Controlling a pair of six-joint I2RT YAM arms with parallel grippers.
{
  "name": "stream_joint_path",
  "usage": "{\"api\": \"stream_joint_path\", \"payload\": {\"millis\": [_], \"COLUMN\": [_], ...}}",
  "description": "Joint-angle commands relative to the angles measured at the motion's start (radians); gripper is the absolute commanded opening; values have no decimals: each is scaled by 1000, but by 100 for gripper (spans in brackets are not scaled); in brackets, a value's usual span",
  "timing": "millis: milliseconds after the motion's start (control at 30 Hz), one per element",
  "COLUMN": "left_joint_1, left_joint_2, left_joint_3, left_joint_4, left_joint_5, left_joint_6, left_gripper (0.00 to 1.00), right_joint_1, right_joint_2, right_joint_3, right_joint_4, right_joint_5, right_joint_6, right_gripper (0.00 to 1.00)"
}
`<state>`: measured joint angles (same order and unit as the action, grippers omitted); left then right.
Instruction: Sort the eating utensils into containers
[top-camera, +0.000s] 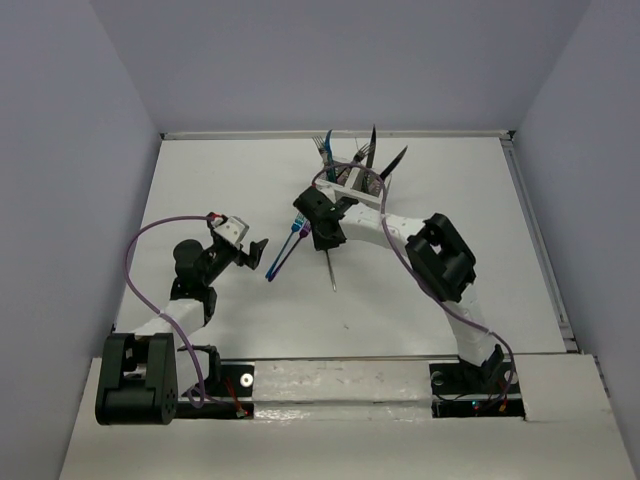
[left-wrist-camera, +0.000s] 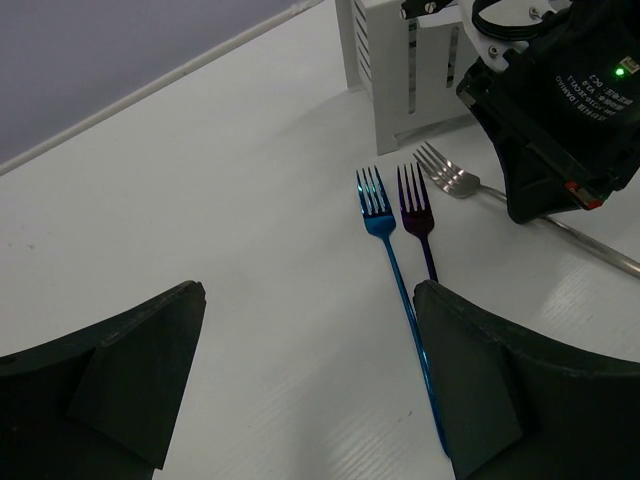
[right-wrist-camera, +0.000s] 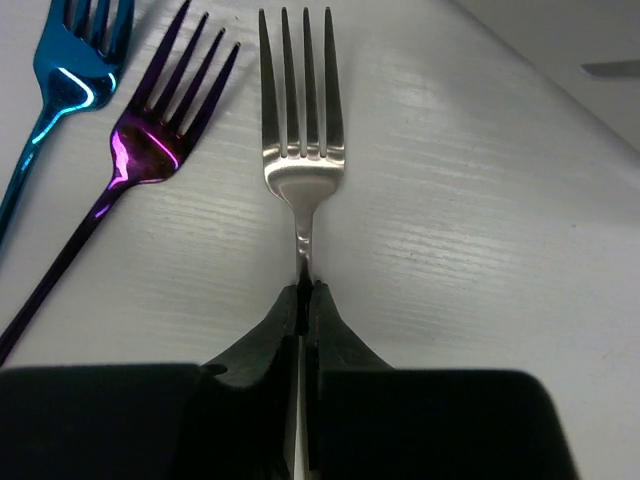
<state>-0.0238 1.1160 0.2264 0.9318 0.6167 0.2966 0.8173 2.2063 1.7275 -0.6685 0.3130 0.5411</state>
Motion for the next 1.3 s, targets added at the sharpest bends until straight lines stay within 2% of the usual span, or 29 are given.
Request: {"api": "stream_joint_path", "payload": {"millis": [0,167,300,400,433,467,500,533,600,633,667,767,867,1000,1267], "left_joint_1": [5,5,5,5,5,5,-1,-5,-22,-22,-60,-76,-77,-82,-82], "left_joint_2": [-9,-2,-10,-2,13,22,43,57,88,88,123,162,165,150,151], "left_joint_3": [1,8,1,4,17,24,46,60,105,105,120,113,131,116,117], "left_joint_4": [62,59,65,62,59,62,64,61,56,56,56,99,50,58,56], "left_joint_5": [0,-12,-20,-21,-25,-31,-38,-37,-34,-34,-81,-92,-92,-81,-72], "left_joint_6": [4,-2,-2,-2,-4,-10,-43,-63,-103,-93,-74,-60,-47,-33,-30], "left_gripper": [99,99,99,99,99,99,99,99,99,99,99,99,99,99,99], "right_joint_1": [-6,58,158,169,169,169,148,129,59,36,-4,-50,-83,-115,-168], "right_joint_2": [-55,-201,-362,-529,-613,-652,-684,-719,-715,-700,-656,-536,-450,-308,-191], "right_joint_3": [-139,-227,-236,-292,-318,-345,-406,-430,-451,-445,-416,-350,-267,-220,-190], "right_joint_4": [-26,-26,9,208,394,500,746,858,1094,1095,1229,1293,1322,1449,1500], "right_joint_5": [9,52,185,215,231,233,233,233,221,221,221,196,164,163,104], "right_joint_6": [-9,-70,-170,-300,-391,-449,-530,-574,-610,-610,-613,-613,-596,-676,-715], "right_gripper": [0,0,0,0,0,0,0,0,0,0,0,0,0,0,0]}}
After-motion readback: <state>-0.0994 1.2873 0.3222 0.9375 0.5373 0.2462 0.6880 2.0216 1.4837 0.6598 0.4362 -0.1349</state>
